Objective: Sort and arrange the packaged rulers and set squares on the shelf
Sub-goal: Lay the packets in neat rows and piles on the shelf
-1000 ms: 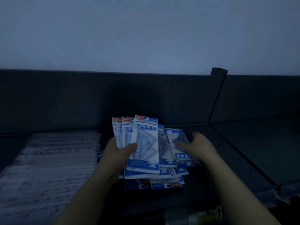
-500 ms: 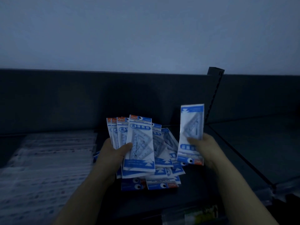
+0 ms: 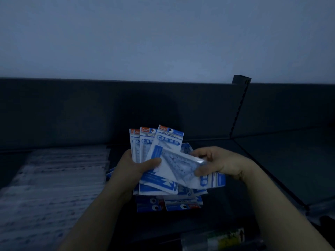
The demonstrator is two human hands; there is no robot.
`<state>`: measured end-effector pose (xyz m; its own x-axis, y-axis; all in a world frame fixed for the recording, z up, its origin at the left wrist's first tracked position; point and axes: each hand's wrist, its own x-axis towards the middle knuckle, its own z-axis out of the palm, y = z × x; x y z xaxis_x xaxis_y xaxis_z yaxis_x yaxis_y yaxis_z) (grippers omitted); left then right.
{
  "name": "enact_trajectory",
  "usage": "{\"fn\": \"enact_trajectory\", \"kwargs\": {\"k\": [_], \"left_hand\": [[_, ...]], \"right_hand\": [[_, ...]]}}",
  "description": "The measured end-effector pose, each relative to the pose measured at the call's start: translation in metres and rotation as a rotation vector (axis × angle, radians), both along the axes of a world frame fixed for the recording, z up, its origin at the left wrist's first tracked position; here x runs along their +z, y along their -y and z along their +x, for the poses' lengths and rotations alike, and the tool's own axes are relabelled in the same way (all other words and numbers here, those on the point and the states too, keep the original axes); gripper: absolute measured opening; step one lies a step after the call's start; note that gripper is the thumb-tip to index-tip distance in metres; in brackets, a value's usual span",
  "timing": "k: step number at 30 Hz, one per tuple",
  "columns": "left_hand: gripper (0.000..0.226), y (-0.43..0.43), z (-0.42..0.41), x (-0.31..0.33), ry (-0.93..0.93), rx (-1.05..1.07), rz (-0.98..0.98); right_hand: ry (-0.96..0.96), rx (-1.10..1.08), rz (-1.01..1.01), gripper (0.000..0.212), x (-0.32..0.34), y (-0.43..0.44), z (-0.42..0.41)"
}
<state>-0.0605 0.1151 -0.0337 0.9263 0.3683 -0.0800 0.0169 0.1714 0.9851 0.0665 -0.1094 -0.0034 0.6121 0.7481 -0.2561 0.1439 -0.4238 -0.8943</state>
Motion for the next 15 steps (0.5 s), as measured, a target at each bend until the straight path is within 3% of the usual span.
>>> {"fn": "enact_trajectory", "kwargs": {"k": [3, 5, 9, 12, 15], "left_hand": [[0.034, 0.0, 0.0, -0.003, 0.016, 0.054, -0.054], [0.038, -0.002, 0.001, -0.007, 0.029, 0.154, -0.093], [0.053, -0.005, 0.004, -0.011, 0.037, 0.233, -0.119], [0.038, -0.001, 0.001, -0.009, 0.035, 0.136, -0.102], [0.026, 0.002, -0.003, -0.005, 0.016, 0.057, -0.208]], "right_hand": [[-0.17, -0.447, 0.406, 0.044, -0.005, -0.005, 0.004], [-0.37, -0.5, 0.585, 0.051, -0.011, -0.007, 0.002], [-0.351, -0.323, 0.397, 0.046, -0.022, -0.022, -0.024], [-0.318, -0.438, 0.511, 0.026, -0.026, -0.034, -0.027], [-0.322, -0.495, 0.571, 0.018, -0.022, -0.034, -0.02]]}}
